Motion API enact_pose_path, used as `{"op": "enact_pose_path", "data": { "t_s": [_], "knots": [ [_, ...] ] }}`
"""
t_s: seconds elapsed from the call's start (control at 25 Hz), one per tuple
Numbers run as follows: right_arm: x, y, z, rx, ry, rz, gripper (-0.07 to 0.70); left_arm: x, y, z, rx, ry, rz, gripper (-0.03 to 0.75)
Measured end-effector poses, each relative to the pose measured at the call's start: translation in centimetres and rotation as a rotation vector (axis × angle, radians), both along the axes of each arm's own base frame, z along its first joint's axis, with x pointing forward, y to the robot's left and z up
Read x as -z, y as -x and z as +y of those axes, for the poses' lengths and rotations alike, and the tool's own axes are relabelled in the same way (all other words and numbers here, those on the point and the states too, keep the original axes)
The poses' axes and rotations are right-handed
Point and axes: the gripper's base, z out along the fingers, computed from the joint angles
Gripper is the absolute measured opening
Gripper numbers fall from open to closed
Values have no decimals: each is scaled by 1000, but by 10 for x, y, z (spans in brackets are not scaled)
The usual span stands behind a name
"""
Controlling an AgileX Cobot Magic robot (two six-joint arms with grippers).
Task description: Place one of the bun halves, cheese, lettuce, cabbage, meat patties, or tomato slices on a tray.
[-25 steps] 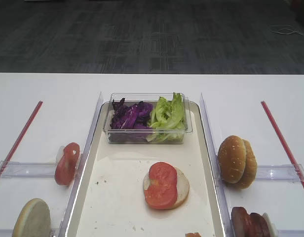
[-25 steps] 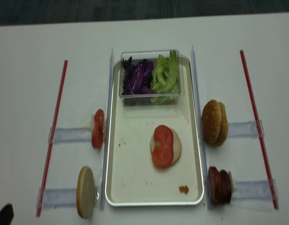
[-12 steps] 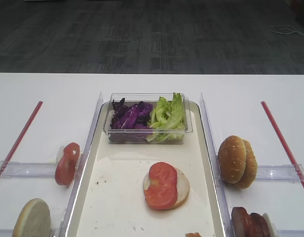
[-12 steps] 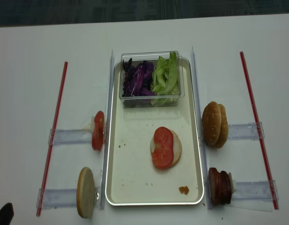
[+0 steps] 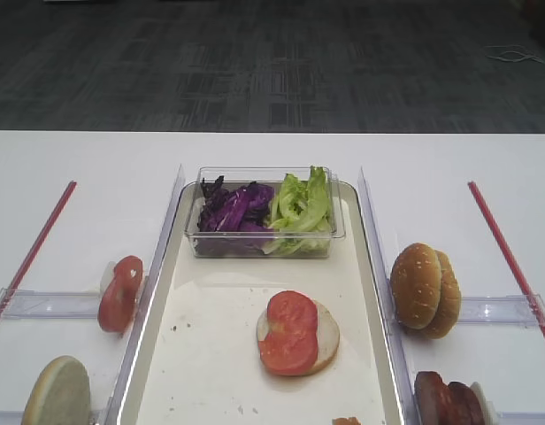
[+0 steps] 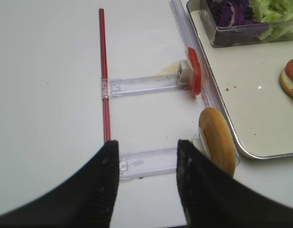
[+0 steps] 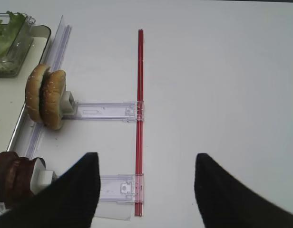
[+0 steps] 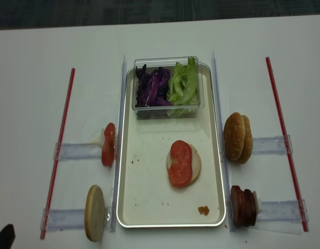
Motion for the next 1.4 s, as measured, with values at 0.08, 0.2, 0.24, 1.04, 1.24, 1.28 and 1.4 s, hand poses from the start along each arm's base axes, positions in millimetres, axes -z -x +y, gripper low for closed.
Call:
{"op": "enact_pose_path", "data": {
  "t_s": [0.08,0.2,0.24,1.04,1.24,1.28,1.4],
  "knots": [
    [0,0,0,0,0,0,453,0,0,0,0,0,0,278],
    [0,0,0,0,0,0,453,0,0,0,0,0,0,278],
    [0,0,0,0,0,0,453,0,0,0,0,0,0,278],
    [0,0,0,0,0,0,453,0,0,0,0,0,-1,277],
    [0,0,0,4,-6,0,453,0,0,0,0,0,-1,277],
    [0,0,0,1,-2,0,453,0,0,0,0,0,-1,277],
    [0,0,0,1,-2,0,453,0,0,0,0,0,-1,277]
  ]
}}
